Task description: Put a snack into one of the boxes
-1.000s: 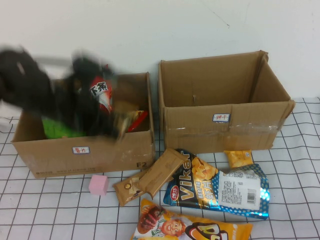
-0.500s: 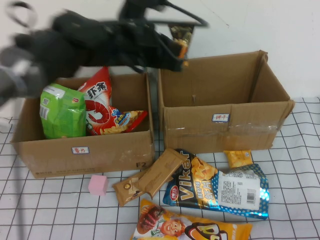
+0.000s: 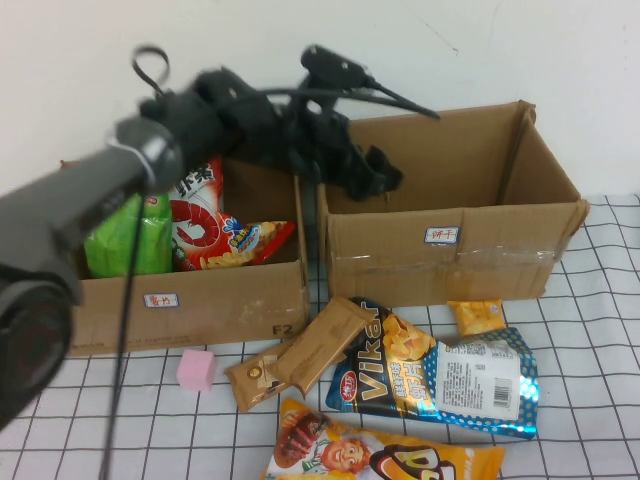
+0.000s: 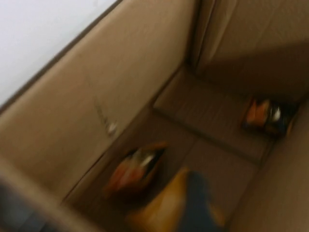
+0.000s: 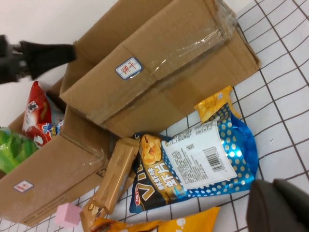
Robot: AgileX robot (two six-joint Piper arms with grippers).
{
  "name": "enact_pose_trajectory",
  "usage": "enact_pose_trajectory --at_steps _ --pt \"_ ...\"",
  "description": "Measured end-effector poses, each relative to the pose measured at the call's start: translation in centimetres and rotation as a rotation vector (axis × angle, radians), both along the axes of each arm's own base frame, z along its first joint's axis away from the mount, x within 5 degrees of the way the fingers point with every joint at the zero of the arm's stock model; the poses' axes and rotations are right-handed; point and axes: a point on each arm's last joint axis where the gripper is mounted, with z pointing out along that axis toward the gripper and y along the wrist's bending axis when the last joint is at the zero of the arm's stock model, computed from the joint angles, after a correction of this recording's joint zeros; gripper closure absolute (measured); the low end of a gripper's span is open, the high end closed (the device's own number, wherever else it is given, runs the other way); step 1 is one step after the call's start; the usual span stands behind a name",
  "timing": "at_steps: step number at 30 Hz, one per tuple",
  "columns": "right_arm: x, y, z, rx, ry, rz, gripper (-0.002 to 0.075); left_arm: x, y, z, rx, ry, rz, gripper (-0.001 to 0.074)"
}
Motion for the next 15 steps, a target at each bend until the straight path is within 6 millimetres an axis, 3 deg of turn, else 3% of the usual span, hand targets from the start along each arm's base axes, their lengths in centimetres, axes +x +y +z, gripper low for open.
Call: enact_pose_trajectory --at_steps 3,4,6,10,15 --pt "0.0 0.0 0.0 0.000 0.001 0.001 0.0727 -0.7 1.8 2.6 0.083 -0.004 -0.003 0.0414" --pt "0.0 0.0 0.0 0.000 0.001 0.001 0.0727 -1.2 2.7 3.6 0.137 0.001 0.001 0.0538" --pt "0.0 0.0 0.0 0.000 0.001 0.001 0.0727 -2.1 4.0 5.4 0.222 -0.007 0.005 0.0643" --pt "0.0 0.0 0.0 0.002 0.001 0.001 0.0727 -4.2 6.4 8.9 0.383 -0.024 0.054 0.0717" --pt "0.0 0.0 0.0 0.002 0.001 0.001 0.0727 -6.3 7.4 11.2 0.378 -0.007 0.102 0.0732"
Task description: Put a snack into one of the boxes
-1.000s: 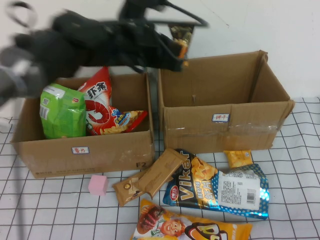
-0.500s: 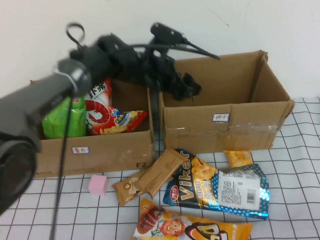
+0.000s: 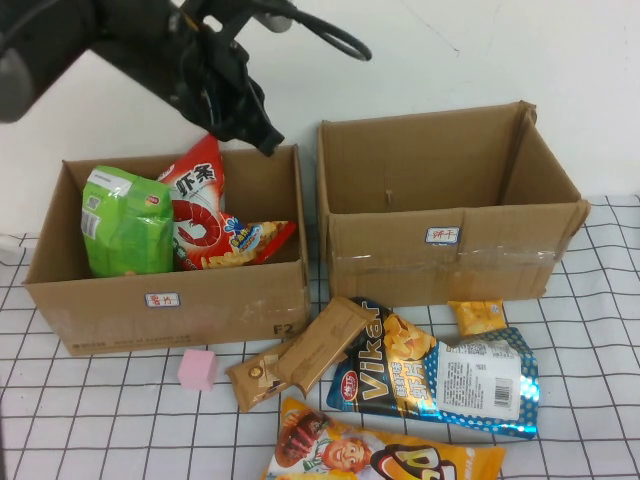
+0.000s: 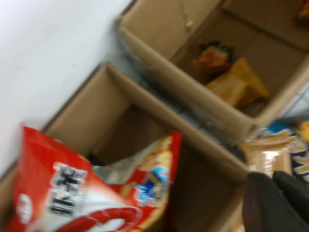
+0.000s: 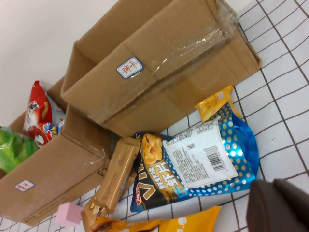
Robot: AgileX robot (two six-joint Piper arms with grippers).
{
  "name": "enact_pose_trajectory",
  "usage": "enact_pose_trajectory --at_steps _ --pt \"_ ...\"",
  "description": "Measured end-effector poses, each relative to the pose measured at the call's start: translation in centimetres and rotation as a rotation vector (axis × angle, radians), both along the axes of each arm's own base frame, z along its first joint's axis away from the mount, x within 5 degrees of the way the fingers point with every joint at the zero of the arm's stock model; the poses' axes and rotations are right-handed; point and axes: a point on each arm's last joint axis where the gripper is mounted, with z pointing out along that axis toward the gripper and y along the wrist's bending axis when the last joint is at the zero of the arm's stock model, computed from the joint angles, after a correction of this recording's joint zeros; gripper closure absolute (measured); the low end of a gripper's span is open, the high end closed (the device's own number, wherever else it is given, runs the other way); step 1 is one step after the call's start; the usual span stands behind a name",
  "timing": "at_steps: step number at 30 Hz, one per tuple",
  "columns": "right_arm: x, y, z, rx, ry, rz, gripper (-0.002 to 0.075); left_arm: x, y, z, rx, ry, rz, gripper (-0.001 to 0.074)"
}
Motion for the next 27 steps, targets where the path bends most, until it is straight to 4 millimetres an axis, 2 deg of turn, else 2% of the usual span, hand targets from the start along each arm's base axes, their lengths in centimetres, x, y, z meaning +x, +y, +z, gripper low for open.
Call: enact_pose_trajectory --at_steps 4,9,20,27 --pt "0.0 0.0 0.0 0.002 0.000 0.000 0.0727 -2.1 0.5 -0.5 -0.062 -0.006 0.025 0.0736" --pt "-0.1 0.1 -0.2 0.007 0.020 0.015 0.0727 -5.9 1.9 -1.9 -0.100 -0.059 0.071 0.0736" --pt "-0.1 0.2 -0.2 0.009 0.023 0.017 0.0727 -17.9 6.9 -4.6 -0.222 -0.166 0.169 0.0736" --pt "-0.1 0.2 -0.2 0.011 0.023 0.017 0.0727 -23.5 8.7 -5.8 -0.342 -0.180 0.202 0.0736"
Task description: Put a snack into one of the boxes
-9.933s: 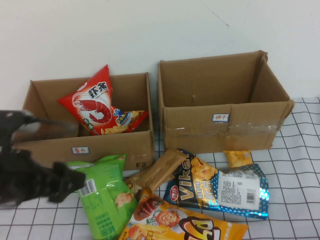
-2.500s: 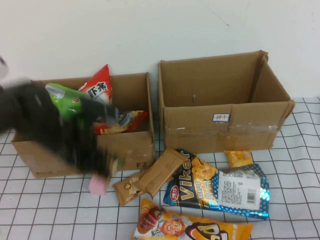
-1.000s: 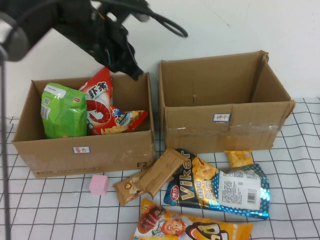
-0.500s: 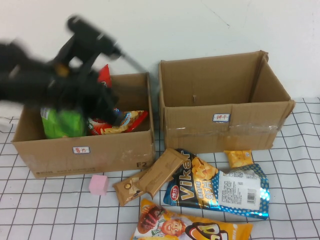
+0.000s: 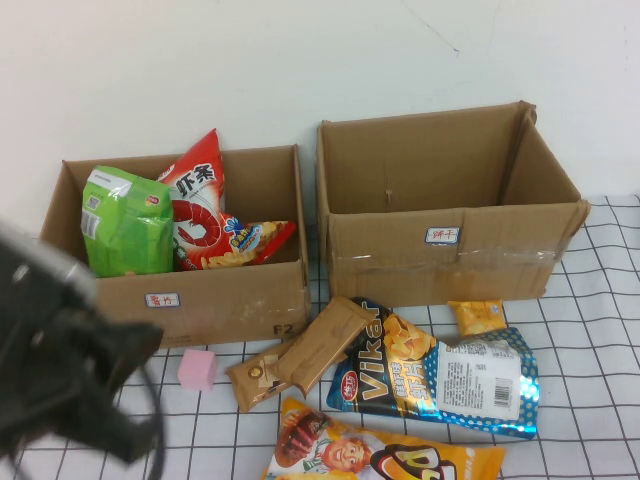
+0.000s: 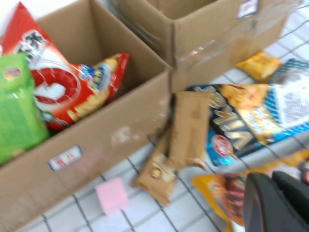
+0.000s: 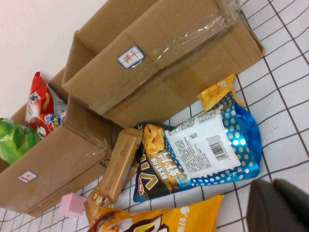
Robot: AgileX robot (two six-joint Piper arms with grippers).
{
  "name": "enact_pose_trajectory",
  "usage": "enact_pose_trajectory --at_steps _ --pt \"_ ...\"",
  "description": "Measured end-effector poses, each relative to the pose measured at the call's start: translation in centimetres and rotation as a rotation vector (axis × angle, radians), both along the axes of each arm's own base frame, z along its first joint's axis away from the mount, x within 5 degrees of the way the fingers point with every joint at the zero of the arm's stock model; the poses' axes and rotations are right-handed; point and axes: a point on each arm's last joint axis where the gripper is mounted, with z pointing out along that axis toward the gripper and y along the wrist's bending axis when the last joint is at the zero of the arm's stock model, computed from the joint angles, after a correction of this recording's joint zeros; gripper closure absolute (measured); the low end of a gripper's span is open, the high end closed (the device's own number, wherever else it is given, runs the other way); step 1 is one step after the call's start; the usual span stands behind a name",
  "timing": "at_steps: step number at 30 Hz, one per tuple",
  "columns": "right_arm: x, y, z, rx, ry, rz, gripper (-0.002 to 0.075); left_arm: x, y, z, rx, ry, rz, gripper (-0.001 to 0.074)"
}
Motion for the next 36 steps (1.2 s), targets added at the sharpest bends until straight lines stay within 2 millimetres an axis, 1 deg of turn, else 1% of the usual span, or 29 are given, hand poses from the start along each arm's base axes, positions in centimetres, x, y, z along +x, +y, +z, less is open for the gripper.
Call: enact_pose_trajectory --at_steps 5,10,13,16,19,24,26,30,36 --pt "0.0 0.0 0.0 0.000 0.000 0.000 0.0727 -3.0 0.6 -0.5 -0.033 0.046 -0.047 0.0736" --pt "0.0 0.0 0.0 0.002 0.000 0.000 0.0727 -4.8 1.5 -0.1 0.007 0.028 -0.054 0.0736" --pt "0.0 0.0 0.0 0.002 0.000 0.000 0.0727 -5.8 2.3 0.2 0.008 0.027 0.000 0.0736" --pt "0.0 0.0 0.0 0.002 0.000 0.000 0.0727 -6.7 3.2 0.2 0.021 -0.019 0.048 0.0736" --pt "0.0 0.0 0.0 0.002 0.000 0.000 0.0727 -7.2 3.8 -0.4 0.007 -0.131 0.090 0.0736" --pt "0.0 0.0 0.0 0.002 0.000 0.000 0.0727 -7.4 4.7 -3.0 -0.069 -0.324 0.182 0.0736" --pt "0.0 0.0 0.0 0.002 0.001 0.001 0.0727 -7.7 5.1 -4.4 -0.098 -0.348 0.217 0.0736" --pt "0.0 0.0 0.0 0.002 0.001 0.001 0.0727 -8.6 6.2 -6.9 -0.197 -0.309 0.354 0.0736" --pt "0.0 0.0 0.0 0.003 0.001 0.001 0.0727 -9.5 7.6 -9.9 -0.149 -0.301 0.535 0.0736"
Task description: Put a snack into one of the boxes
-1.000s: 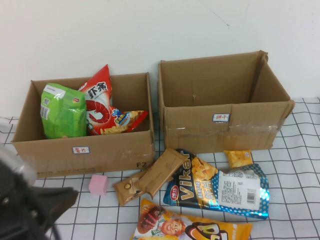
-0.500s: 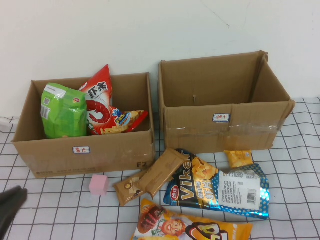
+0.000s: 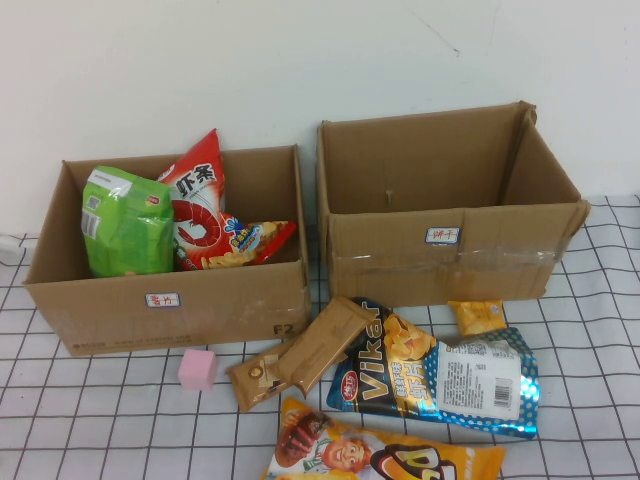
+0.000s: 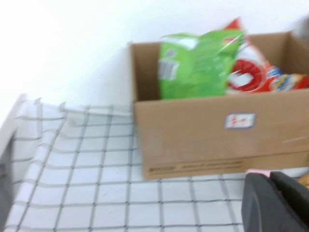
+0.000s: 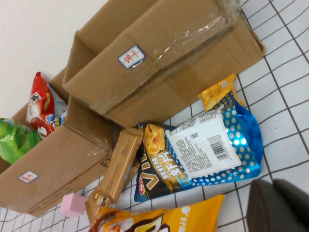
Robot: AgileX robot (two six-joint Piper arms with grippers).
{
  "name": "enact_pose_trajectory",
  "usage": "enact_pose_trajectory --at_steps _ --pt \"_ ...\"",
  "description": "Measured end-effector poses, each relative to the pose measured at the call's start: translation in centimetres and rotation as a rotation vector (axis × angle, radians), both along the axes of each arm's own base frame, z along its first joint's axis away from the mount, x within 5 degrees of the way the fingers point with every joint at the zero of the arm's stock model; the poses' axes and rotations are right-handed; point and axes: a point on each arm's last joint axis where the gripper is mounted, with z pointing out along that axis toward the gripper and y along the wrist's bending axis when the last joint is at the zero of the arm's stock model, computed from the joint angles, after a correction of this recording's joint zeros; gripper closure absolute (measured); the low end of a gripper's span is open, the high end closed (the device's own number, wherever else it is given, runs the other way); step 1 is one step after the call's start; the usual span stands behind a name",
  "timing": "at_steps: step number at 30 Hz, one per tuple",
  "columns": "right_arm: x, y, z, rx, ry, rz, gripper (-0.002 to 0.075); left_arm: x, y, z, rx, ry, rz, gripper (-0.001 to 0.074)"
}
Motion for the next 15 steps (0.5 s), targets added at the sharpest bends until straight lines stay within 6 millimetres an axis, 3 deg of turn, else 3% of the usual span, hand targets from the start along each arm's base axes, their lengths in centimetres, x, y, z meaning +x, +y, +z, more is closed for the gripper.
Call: enact_pose_trajectory --at_steps 6,15 --pt "0.0 0.0 0.0 0.000 0.000 0.000 0.0727 -0.5 0.4 -2.2 0.053 0.003 0.078 0.0736" --pt "0.0 0.0 0.0 0.000 0.000 0.000 0.0727 -0.7 0.4 -2.9 0.020 0.093 0.091 0.0736"
